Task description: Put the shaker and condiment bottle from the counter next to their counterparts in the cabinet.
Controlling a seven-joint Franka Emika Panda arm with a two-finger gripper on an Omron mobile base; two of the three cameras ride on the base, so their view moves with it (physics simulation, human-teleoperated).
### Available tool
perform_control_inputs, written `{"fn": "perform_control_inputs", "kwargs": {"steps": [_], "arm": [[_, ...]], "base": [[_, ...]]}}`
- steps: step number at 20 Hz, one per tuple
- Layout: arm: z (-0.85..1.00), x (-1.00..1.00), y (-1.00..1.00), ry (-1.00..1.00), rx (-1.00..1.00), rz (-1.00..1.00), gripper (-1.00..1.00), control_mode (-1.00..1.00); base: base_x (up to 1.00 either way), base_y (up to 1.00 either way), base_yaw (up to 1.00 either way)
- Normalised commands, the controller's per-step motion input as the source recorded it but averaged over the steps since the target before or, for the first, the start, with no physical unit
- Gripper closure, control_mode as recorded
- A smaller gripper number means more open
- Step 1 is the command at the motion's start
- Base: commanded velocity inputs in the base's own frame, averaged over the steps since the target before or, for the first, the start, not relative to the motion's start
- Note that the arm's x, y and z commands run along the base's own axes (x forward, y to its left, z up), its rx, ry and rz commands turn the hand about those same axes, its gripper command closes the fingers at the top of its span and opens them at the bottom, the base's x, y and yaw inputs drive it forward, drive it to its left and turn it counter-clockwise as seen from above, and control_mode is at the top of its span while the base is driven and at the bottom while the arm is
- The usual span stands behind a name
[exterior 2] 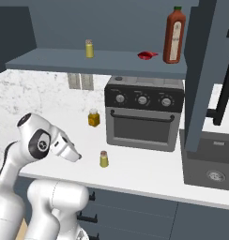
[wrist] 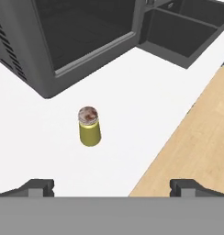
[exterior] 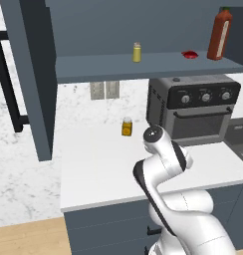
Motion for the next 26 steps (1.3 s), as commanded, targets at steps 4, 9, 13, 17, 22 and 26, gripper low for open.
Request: {"fn": "perform_control_inputs", "kwargs": {"steps": [4, 9, 13, 17, 22, 26], "arm": [[-0.13, 0.05, 0.00, 0.00, 0.00, 0.00, -1.00, -1.00], [-0.07, 0.12, -0.01, 0.00, 0.00, 0.00, -1.00, -1.00], [-0.04, 0.12, 0.00, 0.00, 0.00, 0.00, -1.00, -1.00], [-0.09, 0.01, 0.00, 0.00, 0.00, 0.00, -1.00, -1.00], [-0.02, 0.01, 0.00, 0.00, 0.00, 0.00, -1.00, -1.00], [0.00, 0.07, 0.00, 0.00, 0.00, 0.00, -1.00, -1.00]], "base": [[0.00, 0.00, 0.00], [0.00, 0.00, 0.00], [0.00, 0.00, 0.00], [0.00, 0.00, 0.00], [0.00, 0.00, 0.00], [0.00, 0.00, 0.00]]}}
